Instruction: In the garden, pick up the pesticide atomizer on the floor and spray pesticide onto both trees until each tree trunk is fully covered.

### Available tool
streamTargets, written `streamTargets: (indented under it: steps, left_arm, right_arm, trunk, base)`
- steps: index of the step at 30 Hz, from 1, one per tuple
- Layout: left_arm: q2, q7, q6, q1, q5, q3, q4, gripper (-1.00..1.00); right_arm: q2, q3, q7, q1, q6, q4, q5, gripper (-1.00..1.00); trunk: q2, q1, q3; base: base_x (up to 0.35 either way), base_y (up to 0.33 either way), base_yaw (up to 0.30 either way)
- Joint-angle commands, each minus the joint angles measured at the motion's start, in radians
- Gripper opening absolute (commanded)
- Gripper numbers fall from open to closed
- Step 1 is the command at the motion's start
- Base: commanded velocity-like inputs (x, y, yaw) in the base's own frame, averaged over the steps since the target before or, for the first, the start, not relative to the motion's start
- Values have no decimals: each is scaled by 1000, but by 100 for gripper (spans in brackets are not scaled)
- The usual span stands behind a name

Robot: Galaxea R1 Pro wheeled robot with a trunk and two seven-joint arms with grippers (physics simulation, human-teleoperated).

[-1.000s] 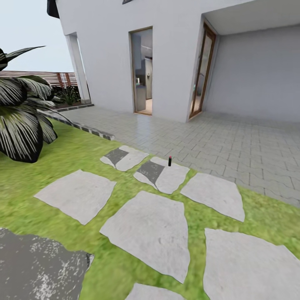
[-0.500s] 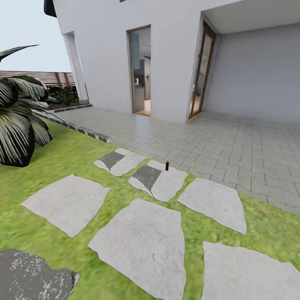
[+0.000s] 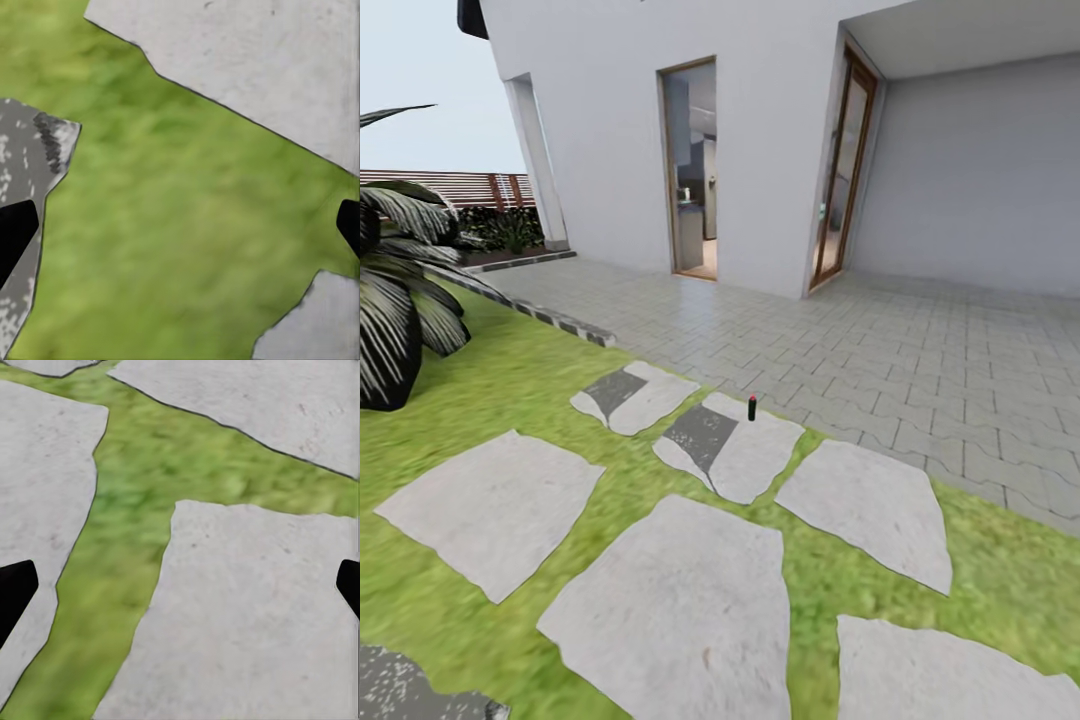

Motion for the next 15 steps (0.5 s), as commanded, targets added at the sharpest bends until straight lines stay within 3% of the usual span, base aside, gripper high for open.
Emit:
streamTargets:
  steps: [1, 15]
  left_arm:
    - [0, 0, -3, 0, 5, 0, 1, 100]
    - [0, 0, -3, 0, 5, 0, 1, 100]
  right_arm:
    - [0, 1, 0, -1, -3, 1, -3, 100]
    - [0, 1, 0, -1, -3, 1, -3, 100]
  trunk:
    - [0, 0, -1]
    - [0, 0, -1]
  base:
    - [251, -191, 0]
    - [241, -195, 0]
